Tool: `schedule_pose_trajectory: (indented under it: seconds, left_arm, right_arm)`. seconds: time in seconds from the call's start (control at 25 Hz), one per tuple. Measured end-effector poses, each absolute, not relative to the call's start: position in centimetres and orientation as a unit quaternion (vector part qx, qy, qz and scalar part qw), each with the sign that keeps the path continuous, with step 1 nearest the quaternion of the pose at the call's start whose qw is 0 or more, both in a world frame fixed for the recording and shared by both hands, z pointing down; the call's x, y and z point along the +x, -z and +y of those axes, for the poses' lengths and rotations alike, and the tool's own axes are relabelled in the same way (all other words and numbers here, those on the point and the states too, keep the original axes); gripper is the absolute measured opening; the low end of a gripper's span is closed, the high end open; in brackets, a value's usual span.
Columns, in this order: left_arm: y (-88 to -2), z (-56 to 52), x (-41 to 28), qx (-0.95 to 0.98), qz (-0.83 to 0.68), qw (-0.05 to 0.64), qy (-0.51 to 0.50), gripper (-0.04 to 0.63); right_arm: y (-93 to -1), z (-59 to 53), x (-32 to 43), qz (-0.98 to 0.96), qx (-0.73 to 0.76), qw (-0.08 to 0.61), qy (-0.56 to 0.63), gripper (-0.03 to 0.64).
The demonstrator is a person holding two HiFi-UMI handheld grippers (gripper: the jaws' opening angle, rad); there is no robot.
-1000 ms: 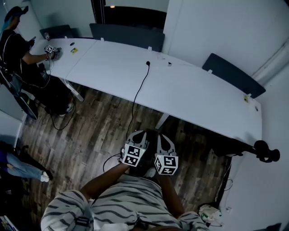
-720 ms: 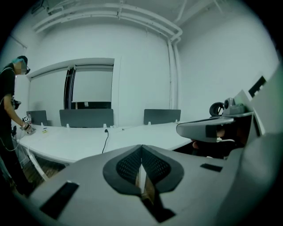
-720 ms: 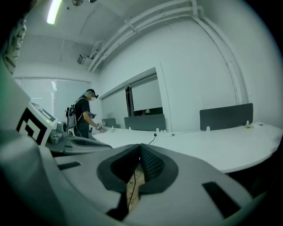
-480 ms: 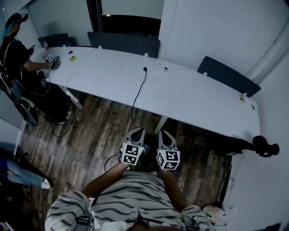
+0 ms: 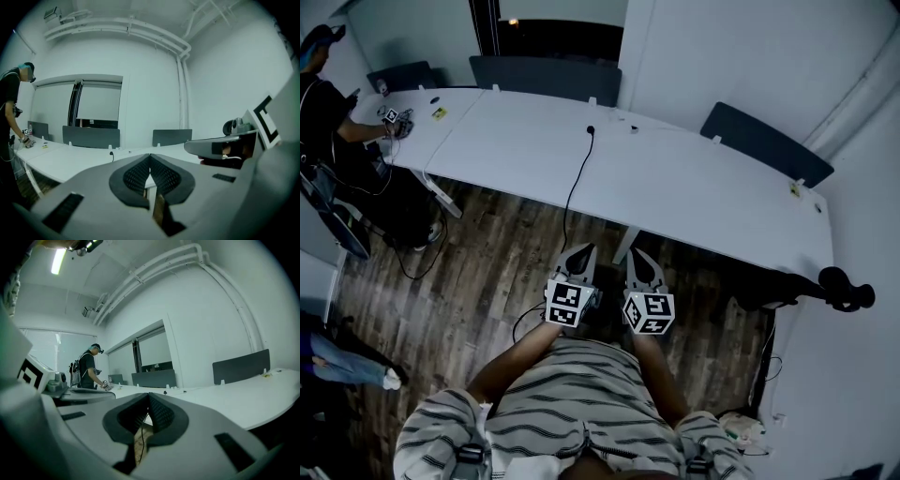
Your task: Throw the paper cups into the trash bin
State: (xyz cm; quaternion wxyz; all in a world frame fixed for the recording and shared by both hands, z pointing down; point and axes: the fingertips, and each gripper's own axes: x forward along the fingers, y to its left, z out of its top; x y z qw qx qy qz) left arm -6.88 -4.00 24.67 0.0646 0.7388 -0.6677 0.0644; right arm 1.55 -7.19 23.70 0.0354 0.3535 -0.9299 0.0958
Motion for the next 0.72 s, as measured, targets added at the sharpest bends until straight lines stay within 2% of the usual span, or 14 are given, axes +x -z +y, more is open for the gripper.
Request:
schedule_pose_trajectory:
  seconds: [0.72]
  left_arm:
    - [-23.3,-4.1,-6.9,0.736,-0.673,0.062,-0.033,0.025]
  right_arm:
    - [-23.3,-7.8,2.2,-0.932,0.349,0.018,-0.094,0.009]
